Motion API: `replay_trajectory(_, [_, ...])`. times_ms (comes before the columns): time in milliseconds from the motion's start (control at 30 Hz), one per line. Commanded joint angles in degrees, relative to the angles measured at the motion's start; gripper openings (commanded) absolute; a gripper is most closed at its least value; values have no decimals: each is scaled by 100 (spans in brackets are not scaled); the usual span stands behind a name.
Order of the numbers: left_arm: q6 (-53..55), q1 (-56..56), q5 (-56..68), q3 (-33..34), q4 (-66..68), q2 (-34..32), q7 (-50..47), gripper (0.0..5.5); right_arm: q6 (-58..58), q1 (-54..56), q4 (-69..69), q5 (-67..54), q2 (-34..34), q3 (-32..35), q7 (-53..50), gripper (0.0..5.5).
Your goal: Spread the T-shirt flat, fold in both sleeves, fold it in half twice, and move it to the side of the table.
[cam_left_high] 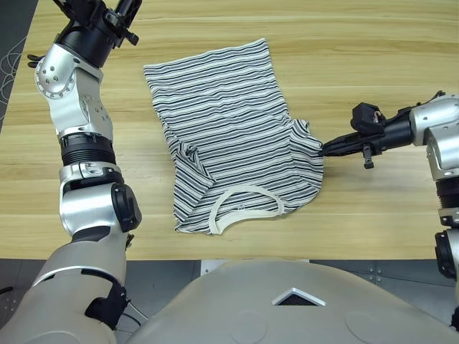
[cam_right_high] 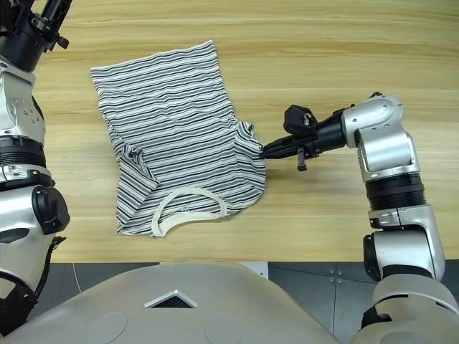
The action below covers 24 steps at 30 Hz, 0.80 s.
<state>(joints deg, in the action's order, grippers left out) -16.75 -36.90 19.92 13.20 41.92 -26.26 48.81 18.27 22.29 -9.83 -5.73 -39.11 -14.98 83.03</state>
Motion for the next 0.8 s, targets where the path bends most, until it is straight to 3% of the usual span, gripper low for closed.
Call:
replay_trajectory(33, [-74, -32, -73, -48, -17, -21, 98, 226, 27, 139, 618, 177, 178, -235, -432, 12])
replay_trajectory(400, [-158, -74, -60, -32, 87, -5, 125, 226, 327, -14, 1741, 263, 378, -1112, -651, 12])
replay_trajectory(633, [-186, -58, -29, -1, 74, -26, 144, 226, 263, -290, 1430, 496, 265, -1648, -661, 12])
replay_trajectory(800, [-169, -29, -1, 18, 23, -47, 172, 226, 264, -39, 959, 448, 586, -1360, -1170, 82])
